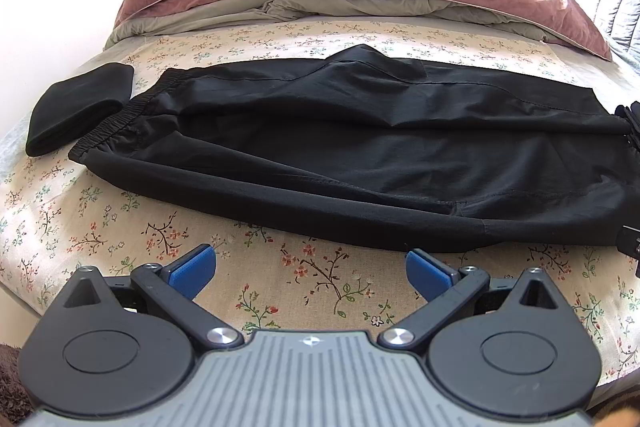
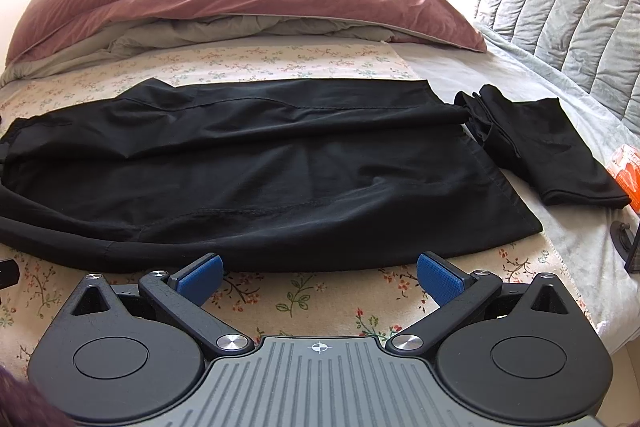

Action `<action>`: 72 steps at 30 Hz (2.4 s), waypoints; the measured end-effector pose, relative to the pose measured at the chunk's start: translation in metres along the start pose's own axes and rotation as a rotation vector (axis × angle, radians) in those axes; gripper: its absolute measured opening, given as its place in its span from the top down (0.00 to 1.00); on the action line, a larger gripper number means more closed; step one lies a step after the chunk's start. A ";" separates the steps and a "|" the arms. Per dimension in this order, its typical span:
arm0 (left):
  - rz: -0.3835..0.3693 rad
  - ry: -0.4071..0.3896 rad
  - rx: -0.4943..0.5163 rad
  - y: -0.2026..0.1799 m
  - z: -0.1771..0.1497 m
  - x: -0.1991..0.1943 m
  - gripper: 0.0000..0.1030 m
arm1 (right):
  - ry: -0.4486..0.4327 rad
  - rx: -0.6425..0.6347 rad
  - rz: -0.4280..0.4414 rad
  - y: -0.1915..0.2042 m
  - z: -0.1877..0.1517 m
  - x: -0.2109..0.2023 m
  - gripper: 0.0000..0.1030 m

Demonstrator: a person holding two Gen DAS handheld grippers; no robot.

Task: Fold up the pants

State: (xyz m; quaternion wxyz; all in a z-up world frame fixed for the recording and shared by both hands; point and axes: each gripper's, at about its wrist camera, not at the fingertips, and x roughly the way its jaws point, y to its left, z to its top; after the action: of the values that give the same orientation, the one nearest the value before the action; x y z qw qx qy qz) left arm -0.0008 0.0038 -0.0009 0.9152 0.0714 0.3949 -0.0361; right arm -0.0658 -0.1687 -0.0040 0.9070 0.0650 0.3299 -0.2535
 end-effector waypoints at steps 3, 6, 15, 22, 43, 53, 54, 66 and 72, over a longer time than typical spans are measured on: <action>0.000 -0.001 0.000 0.000 0.000 0.000 0.00 | 0.002 -0.004 0.001 0.000 0.000 0.001 0.00; 0.001 -0.001 -0.002 0.000 0.000 0.000 0.00 | 0.007 -0.006 0.002 0.001 0.000 0.001 0.00; 0.004 -0.002 -0.004 0.000 -0.002 0.000 0.00 | 0.010 -0.018 0.010 0.002 0.001 0.001 0.00; 0.005 -0.001 -0.003 0.001 -0.002 0.000 0.00 | 0.010 -0.024 0.010 0.004 0.001 0.001 0.00; 0.064 -0.018 -0.029 0.022 0.003 0.007 0.00 | -0.007 -0.102 0.074 0.027 0.008 0.006 0.00; 0.025 -0.095 -0.021 0.083 0.018 0.013 0.00 | 0.057 -0.280 0.351 0.058 0.025 0.014 0.00; 0.015 -0.089 -0.026 0.094 0.022 0.015 0.00 | 0.053 -0.311 0.383 0.064 0.027 0.012 0.01; 0.029 -0.058 -0.277 0.216 0.039 0.085 0.09 | -0.056 -0.591 0.559 0.118 0.021 0.026 0.11; -0.021 -0.072 -0.438 0.260 0.041 0.108 0.16 | -0.048 -0.720 0.553 0.139 0.001 0.040 0.24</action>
State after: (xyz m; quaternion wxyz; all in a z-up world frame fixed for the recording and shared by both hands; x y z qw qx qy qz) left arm 0.1343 0.2532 -0.0254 0.9219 -0.1346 0.3613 0.0386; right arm 0.0305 -0.0658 -0.0357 0.9127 -0.1749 0.3464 0.1278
